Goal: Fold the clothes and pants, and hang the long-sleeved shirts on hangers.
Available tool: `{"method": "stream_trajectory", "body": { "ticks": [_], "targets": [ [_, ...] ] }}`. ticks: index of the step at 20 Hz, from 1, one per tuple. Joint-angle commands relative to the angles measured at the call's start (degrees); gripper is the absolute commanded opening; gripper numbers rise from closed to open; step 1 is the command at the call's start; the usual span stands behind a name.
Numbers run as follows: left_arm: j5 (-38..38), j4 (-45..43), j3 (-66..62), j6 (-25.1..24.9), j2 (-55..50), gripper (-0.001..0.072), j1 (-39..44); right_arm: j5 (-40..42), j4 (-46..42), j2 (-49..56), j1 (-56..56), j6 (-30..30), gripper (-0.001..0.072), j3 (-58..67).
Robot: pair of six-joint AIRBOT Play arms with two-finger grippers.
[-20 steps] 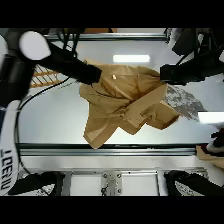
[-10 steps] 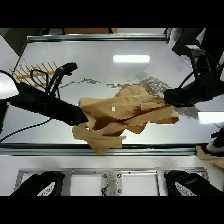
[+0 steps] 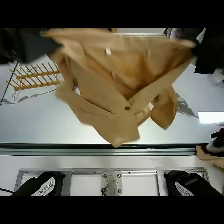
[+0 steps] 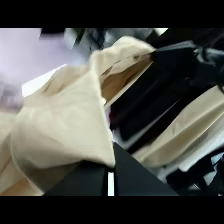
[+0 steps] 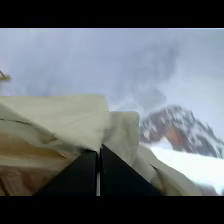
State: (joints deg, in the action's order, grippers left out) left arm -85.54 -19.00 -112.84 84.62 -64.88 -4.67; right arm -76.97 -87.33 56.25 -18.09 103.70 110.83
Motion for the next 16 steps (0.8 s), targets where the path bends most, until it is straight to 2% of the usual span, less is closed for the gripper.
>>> {"method": "stream_trajectory", "body": {
  "ticks": [1,3,6,9,12,14,16],
  "targets": [
    [8.04,3.98,-17.07,1.75,-1.01,0.0014,0.48,11.65,5.62,-4.11,-0.04,-0.48,0.0007,6.71],
    [16.13,4.0,-12.04,1.42,4.13,0.0014,0.98,14.1,5.77,-7.37,-0.04,-0.48,0.0007,6.71],
    [28.09,3.37,1.79,-3.3,13.4,0.0014,0.98,16.9,5.73,-10.62,-0.04,-0.46,0.0007,6.69],
    [33.81,-2.16,8.13,-3.8,17.18,0.0014,0.98,16.41,5.77,-10.71,-0.04,0.63,0.0007,6.49],
    [30.56,-7.13,9.05,-0.85,13.62,0.0014,0.98,10.99,5.7,-6.82,-0.04,4.66,0.0007,4.85],
    [23.78,-9.53,9.05,0.96,8.04,0.0014,1.01,3.34,4.96,-1.81,-0.04,5.73,0.0007,3.61],
    [14.21,-13.55,9.05,3.13,1.2,0.0013,1.01,-6.73,0.63,4.96,-0.04,5.57,0.0007,3.54]
  ]
}}
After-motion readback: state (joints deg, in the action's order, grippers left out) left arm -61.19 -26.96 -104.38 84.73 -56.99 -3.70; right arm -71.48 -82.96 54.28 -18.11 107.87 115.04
